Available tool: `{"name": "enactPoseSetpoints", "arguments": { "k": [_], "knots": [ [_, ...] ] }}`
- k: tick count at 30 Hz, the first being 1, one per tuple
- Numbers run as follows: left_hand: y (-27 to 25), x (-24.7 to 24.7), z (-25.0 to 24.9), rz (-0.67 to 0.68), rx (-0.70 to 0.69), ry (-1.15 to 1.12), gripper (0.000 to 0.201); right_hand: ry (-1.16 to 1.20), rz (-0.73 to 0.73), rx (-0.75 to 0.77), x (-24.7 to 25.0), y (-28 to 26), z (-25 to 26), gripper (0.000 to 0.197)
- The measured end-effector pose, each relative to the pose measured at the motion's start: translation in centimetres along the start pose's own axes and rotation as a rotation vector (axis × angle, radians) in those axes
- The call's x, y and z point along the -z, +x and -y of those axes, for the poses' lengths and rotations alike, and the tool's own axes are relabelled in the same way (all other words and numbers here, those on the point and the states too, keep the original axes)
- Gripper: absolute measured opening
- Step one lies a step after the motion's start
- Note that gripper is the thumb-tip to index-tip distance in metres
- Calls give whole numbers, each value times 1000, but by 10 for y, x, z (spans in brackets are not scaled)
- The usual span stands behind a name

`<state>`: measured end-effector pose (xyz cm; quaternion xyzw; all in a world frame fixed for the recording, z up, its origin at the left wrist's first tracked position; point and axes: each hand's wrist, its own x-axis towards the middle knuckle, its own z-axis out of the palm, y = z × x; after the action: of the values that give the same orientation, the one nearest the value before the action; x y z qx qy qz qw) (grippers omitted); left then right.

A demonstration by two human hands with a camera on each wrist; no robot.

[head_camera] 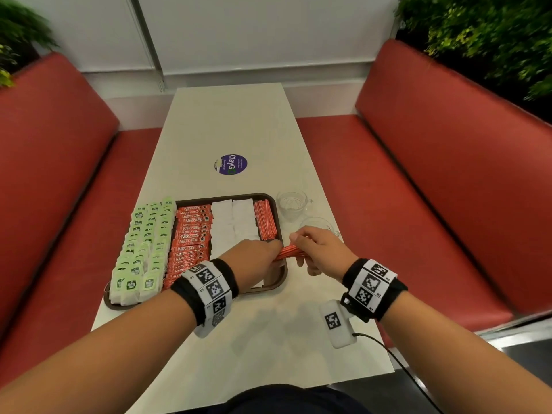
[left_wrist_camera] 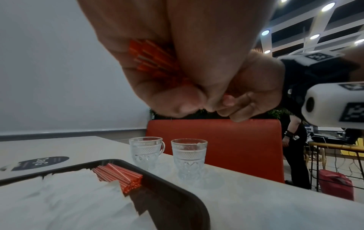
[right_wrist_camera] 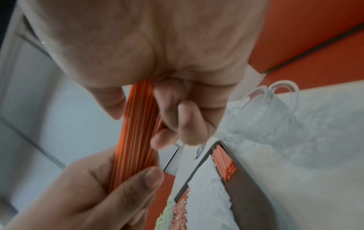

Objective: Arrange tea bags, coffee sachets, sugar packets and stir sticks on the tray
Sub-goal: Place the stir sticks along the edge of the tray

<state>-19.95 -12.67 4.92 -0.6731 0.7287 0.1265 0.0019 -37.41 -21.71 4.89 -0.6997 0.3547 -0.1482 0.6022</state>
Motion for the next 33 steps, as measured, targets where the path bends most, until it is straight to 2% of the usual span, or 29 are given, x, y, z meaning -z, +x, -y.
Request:
{"name": "enactPoseSetpoints", "arguments": {
  "k": [4, 8, 10, 13, 16, 21, 25, 29, 33],
  "knots": [
    [0, 12, -2, -23, -4, -28, 28, 128, -32, -7, -1, 8, 6, 10],
    [-2, 24, 4, -74, -32, -22, 27, 185, -48, -13, 0, 11, 9, 19],
    [-1, 28, 5, -87, -54, -26, 28, 193, -59, -30, -4, 13, 11, 7],
    [4, 31, 7, -95, -83, -1, 31, 187, -81, -56, -11, 16, 11, 25],
    [4, 31, 9, -192, -53, -48, 33, 211, -102, -70, -13, 19, 12, 30],
    [-3, 31, 20, -375, 69, -363, 49, 266, -192, -15, -11, 28, 16, 36],
    [-2, 25, 36, -527, 180, -863, 48, 333, -260, -2, -2, 31, 19, 36],
    [4, 24, 25, -455, 152, -1191, 53, 270, -220, 33, -10, 37, 27, 33],
    [10, 31, 16, -464, 225, -1198, 53, 210, -227, 55, -18, 43, 31, 29]
  ]
}}
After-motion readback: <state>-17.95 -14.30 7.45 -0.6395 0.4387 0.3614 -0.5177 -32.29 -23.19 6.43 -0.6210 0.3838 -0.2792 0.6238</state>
